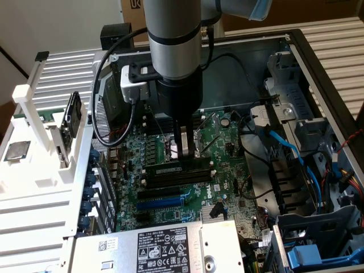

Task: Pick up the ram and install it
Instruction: 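Insert the ram into the slot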

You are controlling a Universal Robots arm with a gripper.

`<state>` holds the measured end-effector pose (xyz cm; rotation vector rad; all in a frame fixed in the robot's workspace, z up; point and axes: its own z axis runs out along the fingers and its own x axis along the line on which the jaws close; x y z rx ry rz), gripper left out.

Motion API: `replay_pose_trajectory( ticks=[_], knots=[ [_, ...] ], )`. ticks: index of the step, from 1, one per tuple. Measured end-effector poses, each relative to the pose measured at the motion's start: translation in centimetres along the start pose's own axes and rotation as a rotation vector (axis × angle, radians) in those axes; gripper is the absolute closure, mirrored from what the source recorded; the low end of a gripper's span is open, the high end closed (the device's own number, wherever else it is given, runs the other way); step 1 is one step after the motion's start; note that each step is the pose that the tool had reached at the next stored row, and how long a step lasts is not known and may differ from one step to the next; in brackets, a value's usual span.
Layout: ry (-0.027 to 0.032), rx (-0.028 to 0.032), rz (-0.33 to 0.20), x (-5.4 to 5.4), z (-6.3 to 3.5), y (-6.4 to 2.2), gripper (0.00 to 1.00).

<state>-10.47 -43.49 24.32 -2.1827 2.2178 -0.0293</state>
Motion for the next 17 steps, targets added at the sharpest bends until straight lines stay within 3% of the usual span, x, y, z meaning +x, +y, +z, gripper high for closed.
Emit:
replay_pose_trajectory(
  ticks=[17],
  knots=[
    [-0.0001,0.0,0.0,0.03,0.29,0.06,0.88]
  ],
)
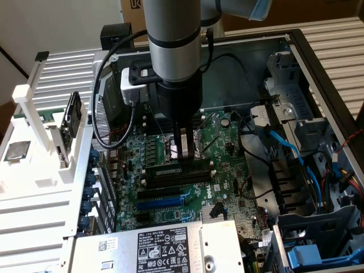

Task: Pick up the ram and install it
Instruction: 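Insert the ram into the slot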

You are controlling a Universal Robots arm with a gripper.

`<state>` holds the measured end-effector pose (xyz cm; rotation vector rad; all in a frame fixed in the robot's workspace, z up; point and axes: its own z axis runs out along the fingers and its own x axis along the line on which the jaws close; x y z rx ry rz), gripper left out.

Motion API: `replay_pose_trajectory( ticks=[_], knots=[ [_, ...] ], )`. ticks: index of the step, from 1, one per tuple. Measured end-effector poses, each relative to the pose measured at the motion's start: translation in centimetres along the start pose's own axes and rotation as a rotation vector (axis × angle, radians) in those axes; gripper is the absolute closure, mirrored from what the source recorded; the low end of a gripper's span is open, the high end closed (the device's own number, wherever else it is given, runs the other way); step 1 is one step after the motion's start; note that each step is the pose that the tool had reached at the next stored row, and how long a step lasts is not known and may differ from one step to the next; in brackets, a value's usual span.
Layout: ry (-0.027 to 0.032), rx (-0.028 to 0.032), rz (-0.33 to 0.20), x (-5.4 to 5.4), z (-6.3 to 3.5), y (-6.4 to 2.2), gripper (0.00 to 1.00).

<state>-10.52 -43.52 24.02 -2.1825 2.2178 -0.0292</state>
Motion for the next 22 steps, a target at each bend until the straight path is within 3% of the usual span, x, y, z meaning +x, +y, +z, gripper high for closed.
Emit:
replay_pose_trajectory(
  ticks=[4,8,22],
  knots=[
    [0.0002,-0.001,0.0,0.0,0.1,0.0,0.88],
    [0.0002,-0.0076,0.0,0.01,0.12,-0.06,0.88],
    [0.0001,-0.0076,0.006,-0.08,0.32,-0.2,0.88]
  ],
)
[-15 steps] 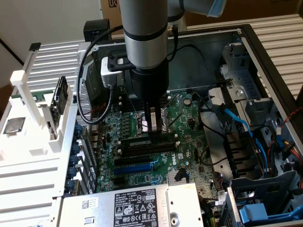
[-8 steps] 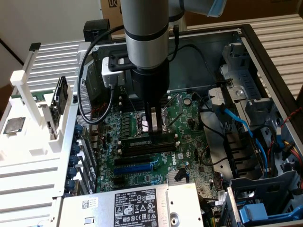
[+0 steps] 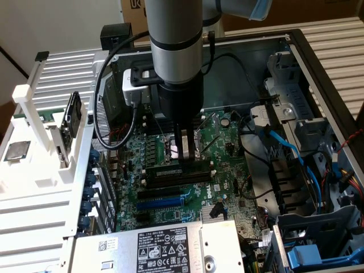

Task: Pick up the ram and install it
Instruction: 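Insert the ram into the slot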

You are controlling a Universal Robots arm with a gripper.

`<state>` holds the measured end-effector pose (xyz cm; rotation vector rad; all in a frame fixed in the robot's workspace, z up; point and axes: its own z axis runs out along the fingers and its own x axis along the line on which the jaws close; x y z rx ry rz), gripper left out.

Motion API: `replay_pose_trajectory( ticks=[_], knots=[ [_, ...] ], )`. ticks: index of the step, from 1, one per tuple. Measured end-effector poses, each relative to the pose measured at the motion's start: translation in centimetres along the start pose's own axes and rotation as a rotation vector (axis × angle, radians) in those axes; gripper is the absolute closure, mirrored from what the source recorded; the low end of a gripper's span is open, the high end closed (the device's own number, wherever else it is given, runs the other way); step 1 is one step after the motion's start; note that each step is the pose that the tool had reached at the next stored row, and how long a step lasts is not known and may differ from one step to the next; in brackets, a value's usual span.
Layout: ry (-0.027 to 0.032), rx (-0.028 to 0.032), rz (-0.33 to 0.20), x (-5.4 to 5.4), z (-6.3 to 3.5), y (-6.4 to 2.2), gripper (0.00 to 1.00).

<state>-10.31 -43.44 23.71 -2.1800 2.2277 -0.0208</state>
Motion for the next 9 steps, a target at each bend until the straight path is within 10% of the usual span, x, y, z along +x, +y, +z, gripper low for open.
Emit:
replay_pose_trajectory(
  ticks=[9],
  knots=[
    [0.0001,-0.0001,0.0,0.0,0.1,0.12,0.88]
  ],
)
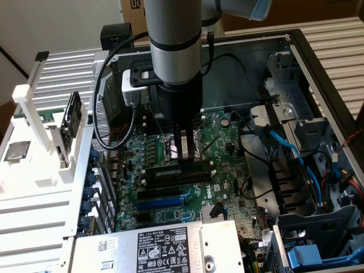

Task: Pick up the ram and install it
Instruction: 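Insert the ram into the slot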

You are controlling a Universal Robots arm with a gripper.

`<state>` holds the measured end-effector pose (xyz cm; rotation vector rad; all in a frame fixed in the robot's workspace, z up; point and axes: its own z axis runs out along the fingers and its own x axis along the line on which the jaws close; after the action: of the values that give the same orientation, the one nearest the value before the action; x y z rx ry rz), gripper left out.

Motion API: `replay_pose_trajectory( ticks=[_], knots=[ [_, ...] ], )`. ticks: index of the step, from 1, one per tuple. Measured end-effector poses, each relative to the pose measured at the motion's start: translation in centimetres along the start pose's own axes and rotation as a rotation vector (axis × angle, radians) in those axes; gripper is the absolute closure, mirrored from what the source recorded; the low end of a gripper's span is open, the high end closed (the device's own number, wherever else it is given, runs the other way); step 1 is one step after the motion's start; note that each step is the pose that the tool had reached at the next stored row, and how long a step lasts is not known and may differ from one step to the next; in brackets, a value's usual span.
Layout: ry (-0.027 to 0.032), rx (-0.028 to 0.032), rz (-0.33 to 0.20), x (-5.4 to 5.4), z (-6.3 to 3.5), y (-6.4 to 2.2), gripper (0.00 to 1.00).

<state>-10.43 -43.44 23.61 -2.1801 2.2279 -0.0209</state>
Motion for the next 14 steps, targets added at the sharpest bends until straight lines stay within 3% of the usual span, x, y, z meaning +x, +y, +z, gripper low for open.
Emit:
replay_pose_trajectory(
  ticks=[14],
  knots=[
    [-0.0002,0.0001,0.0,0.02,0.23,-0.01,0.88]
  ],
)
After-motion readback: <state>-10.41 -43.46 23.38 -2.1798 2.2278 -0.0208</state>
